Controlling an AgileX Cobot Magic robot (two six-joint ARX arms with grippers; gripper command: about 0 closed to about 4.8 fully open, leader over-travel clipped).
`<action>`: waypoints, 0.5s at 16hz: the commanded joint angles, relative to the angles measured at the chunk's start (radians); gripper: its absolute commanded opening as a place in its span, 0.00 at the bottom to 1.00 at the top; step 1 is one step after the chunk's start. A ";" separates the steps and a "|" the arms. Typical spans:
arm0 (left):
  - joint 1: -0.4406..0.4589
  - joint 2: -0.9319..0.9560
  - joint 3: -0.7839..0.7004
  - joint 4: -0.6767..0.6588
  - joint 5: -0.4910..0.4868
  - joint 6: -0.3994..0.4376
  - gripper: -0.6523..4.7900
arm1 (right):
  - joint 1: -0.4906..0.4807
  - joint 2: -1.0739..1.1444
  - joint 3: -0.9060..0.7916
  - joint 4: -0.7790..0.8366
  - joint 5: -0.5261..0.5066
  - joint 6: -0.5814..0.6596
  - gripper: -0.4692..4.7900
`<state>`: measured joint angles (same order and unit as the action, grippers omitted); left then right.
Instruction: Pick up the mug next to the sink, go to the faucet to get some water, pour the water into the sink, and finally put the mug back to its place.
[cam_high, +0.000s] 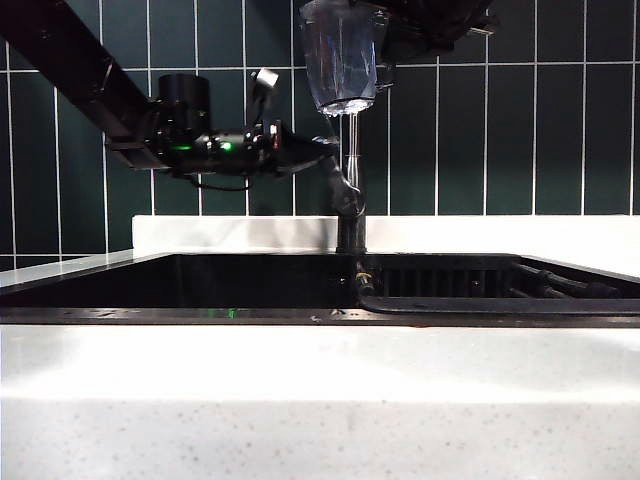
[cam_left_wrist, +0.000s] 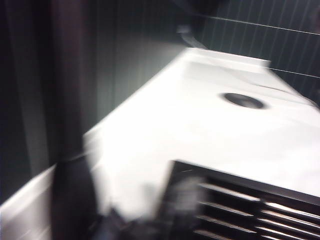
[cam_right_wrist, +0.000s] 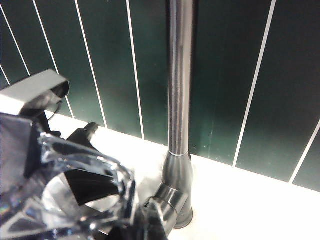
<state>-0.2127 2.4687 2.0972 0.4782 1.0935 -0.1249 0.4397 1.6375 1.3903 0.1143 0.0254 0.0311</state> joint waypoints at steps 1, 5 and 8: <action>0.054 0.006 0.006 -0.013 -0.219 -0.041 0.67 | 0.001 -0.015 0.011 0.093 -0.005 0.014 0.07; 0.101 0.004 0.005 -0.021 -0.117 -0.080 0.70 | 0.001 -0.016 0.011 0.095 -0.022 0.013 0.07; 0.133 -0.003 0.004 -0.017 -0.056 -0.096 0.68 | 0.001 -0.016 0.010 0.099 -0.024 0.013 0.07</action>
<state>-0.0814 2.4714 2.1025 0.4591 1.0260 -0.2172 0.4393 1.6379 1.3884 0.1280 0.0071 0.0311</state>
